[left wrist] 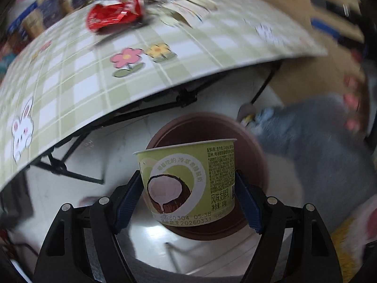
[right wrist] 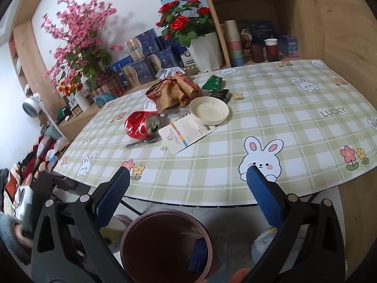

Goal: Collect trash
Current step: 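Lower the yogurt cup into the bin and open the left gripper, then grasp the crushed red can with the left gripper while the right grasps the paper bag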

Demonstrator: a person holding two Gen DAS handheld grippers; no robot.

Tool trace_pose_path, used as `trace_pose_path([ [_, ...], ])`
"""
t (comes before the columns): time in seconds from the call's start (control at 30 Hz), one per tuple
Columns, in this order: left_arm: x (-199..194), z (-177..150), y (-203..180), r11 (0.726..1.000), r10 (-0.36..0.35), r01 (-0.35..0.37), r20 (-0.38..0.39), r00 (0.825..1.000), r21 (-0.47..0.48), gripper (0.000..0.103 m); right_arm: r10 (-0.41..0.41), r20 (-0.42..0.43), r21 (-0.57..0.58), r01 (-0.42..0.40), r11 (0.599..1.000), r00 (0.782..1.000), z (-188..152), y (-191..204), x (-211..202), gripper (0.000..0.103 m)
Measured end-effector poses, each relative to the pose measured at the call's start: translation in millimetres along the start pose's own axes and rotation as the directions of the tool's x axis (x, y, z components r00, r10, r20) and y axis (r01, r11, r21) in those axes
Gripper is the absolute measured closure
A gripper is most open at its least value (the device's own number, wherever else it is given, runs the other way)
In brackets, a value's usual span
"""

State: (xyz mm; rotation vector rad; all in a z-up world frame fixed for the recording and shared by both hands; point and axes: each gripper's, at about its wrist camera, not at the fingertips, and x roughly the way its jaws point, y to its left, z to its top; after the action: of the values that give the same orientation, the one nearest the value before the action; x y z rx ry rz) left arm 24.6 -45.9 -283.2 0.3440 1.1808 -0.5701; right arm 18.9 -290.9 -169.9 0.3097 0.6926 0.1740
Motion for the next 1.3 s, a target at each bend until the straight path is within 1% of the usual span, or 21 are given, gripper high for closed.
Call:
trace_pose_path([
  [0.1, 16, -3, -17, 0.995, 0.022, -0.018, -0.038, 0.999, 0.096, 0.028, -0.01, -0.001, 0.013, 0.01, 1.0, 1.0, -1, -5, 1, 0.006],
  [0.17, 22, -5, -21, 0.991, 0.041, -0.035, -0.047, 0.998, 0.127, 0.028, -0.022, 0.0, 0.019, 0.022, 1.0, 1.0, -3, -8, -1, 0.006],
  [0.27, 28, -4, -23, 0.991, 0.045, -0.038, -0.056, 0.997, 0.128, 0.028, -0.03, 0.003, 0.045, 0.03, 0.999, 1.0, -5, -12, -2, 0.006],
  [0.3, 27, -2, -22, 0.99, 0.057, -0.051, -0.047, 0.997, 0.129, 0.027, -0.037, 0.01, 0.055, 0.036, 0.998, 0.999, -6, -14, -3, 0.006],
  [0.37, 23, 1, -20, 0.991, 0.068, -0.066, -0.018, 0.997, 0.121, 0.018, -0.044, 0.02, 0.07, 0.042, 0.997, 0.999, -6, -16, -6, 0.006],
  [0.4, 19, 3, -20, 0.992, 0.071, -0.07, 0.001, 0.997, 0.109, 0.012, -0.045, 0.026, 0.08, 0.043, 0.996, 0.999, -5, -17, -7, 0.006],
  [0.5, -1, 9, -12, 0.996, 0.061, -0.066, 0.076, 0.995, 0.058, 0.012, -0.046, 0.04, 0.111, 0.042, 0.993, 0.998, -4, -22, -11, 0.006],
  [0.57, -16, 13, -4, 0.998, 0.061, -0.064, 0.134, 0.989, 0.017, 0.012, -0.051, 0.041, 0.13, 0.045, 0.99, 0.998, -3, -25, -11, 0.006],
  [0.6, -26, 15, 2, 0.998, 0.064, -0.063, 0.173, 0.983, -0.012, 0.012, -0.058, 0.041, 0.136, 0.052, 0.989, 0.997, -4, -26, -11, 0.006],
  [0.67, -43, 19, 12, 0.995, 0.082, -0.067, 0.237, 0.968, -0.069, 0.012, -0.077, 0.041, 0.144, 0.07, 0.987, 0.996, -4, -27, -11, 0.006],
  [0.7, -54, 20, 20, 0.991, 0.101, -0.074, 0.276, 0.956, -0.108, 0.011, -0.083, 0.044, 0.148, 0.076, 0.986, 0.996, -6, -26, -11, 0.006],
  [0.77, -67, 24, 33, 0.983, 0.137, -0.087, 0.321, 0.937, -0.163, 0.011, -0.086, 0.053, 0.15, 0.077, 0.986, 0.995, -7, -26, -11, 0.006],
  [0.8, -77, 27, 43, 0.975, 0.16, -0.092, 0.349, 0.923, -0.204, 0.011, -0.088, 0.054, 0.149, 0.079, 0.986, 0.995, -7, -26, -11, 0.006],
  [0.9, -96, 33, 64, 0.957, 0.188, -0.075, 0.4, 0.897, -0.281, 0.011, -0.088, 0.033, 0.139, 0.083, 0.987, 0.996, -6, -24, -6, 0.006],
  [1.0, -110, 41, 87, 0.929, 0.214, -0.049, 0.426, 0.879, -0.366, 0.011, -0.083, 0.007, 0.116, 0.082, 0.99, 0.997, -5, -20, 0, 0.006],
  [1.1, -115, 47, 108, 0.909, 0.219, -0.021, 0.435, 0.873, -0.417, 0.011, -0.099, -0.016, 0.086, 0.1, 0.991, 0.995, -3, -15, 7, 0.006],
  [1.17, -115, 53, 120, 0.901, 0.221, -0.014, 0.432, 0.875, -0.433, 0.012, -0.139, -0.048, 0.056, 0.141, 0.988, 0.989, -1, -12, 13, 0.006],
  [1.2, -115, 56, 122, 0.902, 0.222, -0.016, 0.431, 0.875, -0.432, 0.013, -0.169, -0.068, 0.039, 0.172, 0.984, 0.983, 0, -11, 18, 0.006],
  [1.23, -114, 61, 126, 0.905, 0.217, -0.015, 0.43, 0.877, -0.426, 0.016, -0.181, -0.071, 0.034, 0.184, 0.982, 0.981, 2, -11, 21, 0.006],
  [1.3, -109, 72, 131, 0.913, 0.2, -0.008, 0.428, 0.881, -0.408, 0.02, -0.162, -0.057, 0.053, 0.165, 0.985, 0.985, 5, -15, 25, 0.006],
])
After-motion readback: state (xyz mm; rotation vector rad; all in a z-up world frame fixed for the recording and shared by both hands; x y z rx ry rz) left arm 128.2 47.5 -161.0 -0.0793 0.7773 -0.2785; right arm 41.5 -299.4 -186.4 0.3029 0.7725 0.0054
